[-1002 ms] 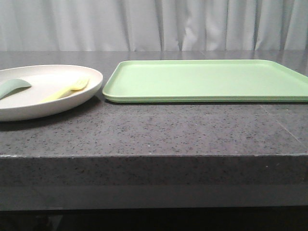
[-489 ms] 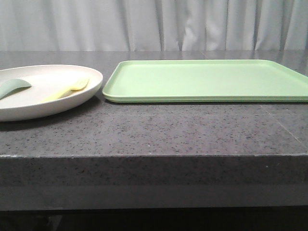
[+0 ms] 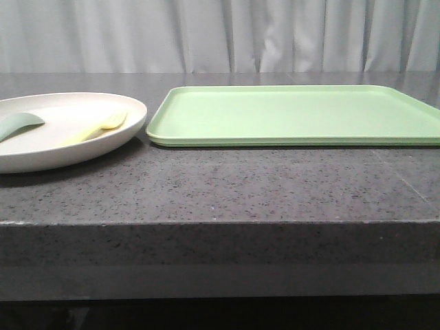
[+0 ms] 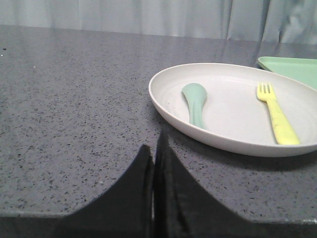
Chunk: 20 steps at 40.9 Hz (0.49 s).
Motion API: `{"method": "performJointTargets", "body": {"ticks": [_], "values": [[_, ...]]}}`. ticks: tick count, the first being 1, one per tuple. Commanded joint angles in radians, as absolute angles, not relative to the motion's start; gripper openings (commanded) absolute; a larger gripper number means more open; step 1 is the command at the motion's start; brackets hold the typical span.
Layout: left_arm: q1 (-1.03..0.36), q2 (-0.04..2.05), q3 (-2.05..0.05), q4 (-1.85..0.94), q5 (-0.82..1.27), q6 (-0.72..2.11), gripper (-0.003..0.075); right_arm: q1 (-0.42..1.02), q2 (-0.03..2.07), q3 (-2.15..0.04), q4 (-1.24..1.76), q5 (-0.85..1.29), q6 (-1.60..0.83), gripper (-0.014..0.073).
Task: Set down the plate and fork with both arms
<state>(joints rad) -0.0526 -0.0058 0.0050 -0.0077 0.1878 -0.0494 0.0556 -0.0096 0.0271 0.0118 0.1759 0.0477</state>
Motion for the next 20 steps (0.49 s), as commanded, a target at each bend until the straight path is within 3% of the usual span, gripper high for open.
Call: {"method": "performJointTargets", "body": {"ticks": [1,13,20], "values": [[-0.046,-0.026,0.008,-0.033,0.084,-0.049,-0.0018,0.054,-0.029,0.023,0.01,0.086,0.042,-0.0119],[-0.046,-0.026,0.004,-0.033,-0.107,-0.049,-0.0018,0.054,-0.029,-0.003,0.01,0.036,0.042,-0.0119],[-0.046,-0.015,-0.079,-0.033,-0.101,-0.049,-0.0018,0.054,-0.029,-0.092,0.01,0.11,0.042,-0.0119]]}}
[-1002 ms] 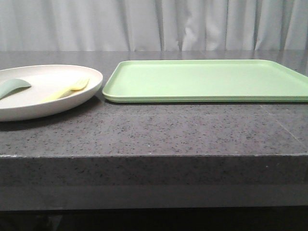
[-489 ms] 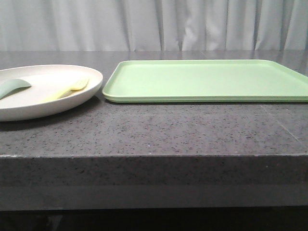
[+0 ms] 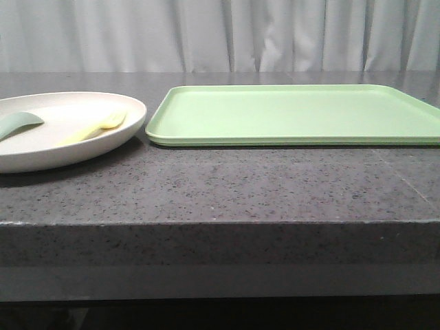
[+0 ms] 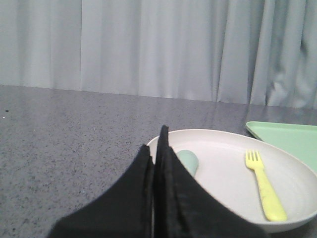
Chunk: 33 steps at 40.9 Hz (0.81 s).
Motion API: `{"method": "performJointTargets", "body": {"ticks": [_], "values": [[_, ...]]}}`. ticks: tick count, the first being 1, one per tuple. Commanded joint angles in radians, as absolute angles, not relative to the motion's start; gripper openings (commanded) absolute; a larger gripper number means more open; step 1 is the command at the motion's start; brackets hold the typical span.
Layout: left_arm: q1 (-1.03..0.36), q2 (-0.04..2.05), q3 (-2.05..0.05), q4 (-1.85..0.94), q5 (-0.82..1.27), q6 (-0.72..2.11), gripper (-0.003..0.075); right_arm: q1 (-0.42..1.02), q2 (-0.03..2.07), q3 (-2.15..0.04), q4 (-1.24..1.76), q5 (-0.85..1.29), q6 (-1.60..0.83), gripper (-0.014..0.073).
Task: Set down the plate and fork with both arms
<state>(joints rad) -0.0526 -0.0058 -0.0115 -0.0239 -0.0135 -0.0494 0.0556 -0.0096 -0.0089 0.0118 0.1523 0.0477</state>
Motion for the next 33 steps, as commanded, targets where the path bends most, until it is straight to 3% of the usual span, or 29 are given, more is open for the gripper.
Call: {"method": "performJointTargets", "body": {"ticks": [1,8,19,33], "values": [[-0.046,-0.01,-0.094,-0.033,-0.095,-0.049,-0.0018,0.054,-0.029,-0.11,0.01,0.127,0.042,-0.0119],[-0.046,0.09,-0.241,-0.027,-0.05,-0.049,-0.0018,0.054,0.025,-0.309,0.01,0.277,0.042,-0.0109],[-0.046,0.409,-0.498,0.043,0.097,-0.049,-0.0018,0.054,0.327,-0.582,0.01,0.349,0.042,-0.0109],[-0.046,0.574,-0.574,0.043,0.08,-0.049,-0.0018,0.054,0.489,-0.643,0.01,0.311,0.042,-0.0104]]}}
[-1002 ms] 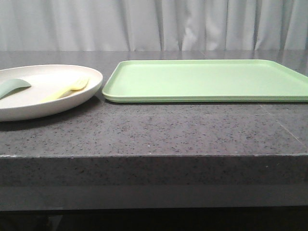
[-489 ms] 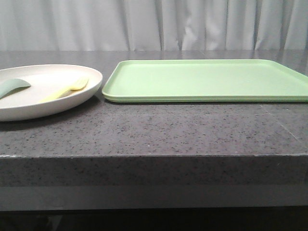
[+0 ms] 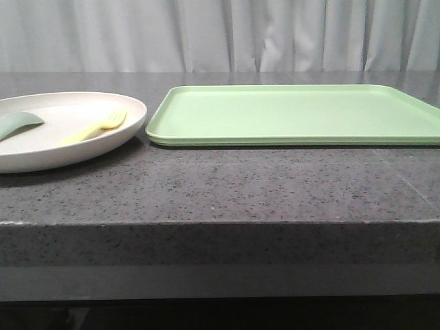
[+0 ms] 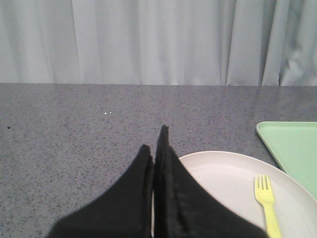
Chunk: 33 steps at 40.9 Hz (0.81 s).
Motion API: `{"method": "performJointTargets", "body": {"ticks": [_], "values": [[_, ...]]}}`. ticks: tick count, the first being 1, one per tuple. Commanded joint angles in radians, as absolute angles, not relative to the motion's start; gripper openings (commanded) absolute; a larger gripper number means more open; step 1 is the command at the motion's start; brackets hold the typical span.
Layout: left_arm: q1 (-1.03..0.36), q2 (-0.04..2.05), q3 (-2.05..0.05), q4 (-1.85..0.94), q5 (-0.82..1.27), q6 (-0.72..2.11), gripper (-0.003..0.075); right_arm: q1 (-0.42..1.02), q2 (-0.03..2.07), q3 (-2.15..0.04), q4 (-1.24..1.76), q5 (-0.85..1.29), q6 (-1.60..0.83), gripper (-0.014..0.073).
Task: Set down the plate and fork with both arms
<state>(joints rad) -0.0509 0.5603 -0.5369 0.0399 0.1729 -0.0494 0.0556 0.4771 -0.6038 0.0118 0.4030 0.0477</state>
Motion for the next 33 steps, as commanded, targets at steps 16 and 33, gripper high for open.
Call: {"method": "performJointTargets", "body": {"ticks": [16,33], "values": [[-0.046,0.575,-0.574,0.043,0.075,-0.049,0.0668,0.054,0.489,-0.643,0.01,0.311,0.042,0.057],[-0.046,0.744,-0.704,0.043,0.157,-0.049,0.0627,0.054,0.489,-0.643,0.01,0.31,0.042,0.0591]]}}
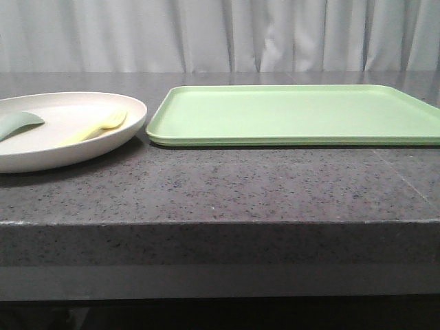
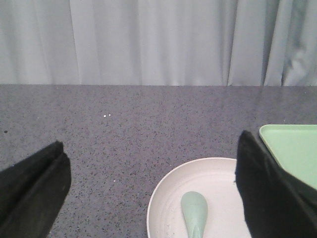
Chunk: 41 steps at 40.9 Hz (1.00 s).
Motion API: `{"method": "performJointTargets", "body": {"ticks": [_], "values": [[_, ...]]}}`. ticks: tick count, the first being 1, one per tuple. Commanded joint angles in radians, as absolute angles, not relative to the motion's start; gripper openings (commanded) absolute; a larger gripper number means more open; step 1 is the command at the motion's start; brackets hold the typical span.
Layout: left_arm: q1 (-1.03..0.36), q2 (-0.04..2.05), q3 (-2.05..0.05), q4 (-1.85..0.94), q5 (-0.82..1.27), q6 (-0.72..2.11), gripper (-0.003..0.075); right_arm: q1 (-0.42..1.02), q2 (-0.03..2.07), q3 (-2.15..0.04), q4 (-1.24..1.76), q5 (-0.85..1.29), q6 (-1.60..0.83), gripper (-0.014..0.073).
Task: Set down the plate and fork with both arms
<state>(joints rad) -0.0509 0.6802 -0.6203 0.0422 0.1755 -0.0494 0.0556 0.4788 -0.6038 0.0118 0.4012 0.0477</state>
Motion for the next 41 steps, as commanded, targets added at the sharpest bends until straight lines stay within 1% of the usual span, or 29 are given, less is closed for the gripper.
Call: {"method": "performJointTargets", "body": {"ticks": [1,8,14,24,28,41], "values": [[-0.046,0.767,-0.733,0.043,0.19,-0.049,0.0624,0.054,0.489,-0.643,0.01,0.31,0.042,0.0591],[-0.046,0.967,-0.923,0.043,0.407,-0.049,0.0619,0.054,0.489,-0.643,0.01,0.311,0.042,0.0591],[-0.046,1.137,-1.095,0.051,0.64,-0.049,0.0619,0.054,0.489,-0.643,0.01,0.311,0.042,0.0591],[-0.046,1.376,-1.287,0.059,0.945,-0.049,0.0619,0.054,0.489,-0.643,0.01,0.315,0.042,0.0591],[-0.046,1.449,-1.325,0.059,0.989,-0.049,0.0619,0.054,0.489,-0.643,0.01,0.327,0.042,0.0591],[-0.046,1.584,-1.331,0.059,0.967,-0.049,0.0619,0.054,0.489,-0.643,0.01,0.335,0.042,0.0591]]}}
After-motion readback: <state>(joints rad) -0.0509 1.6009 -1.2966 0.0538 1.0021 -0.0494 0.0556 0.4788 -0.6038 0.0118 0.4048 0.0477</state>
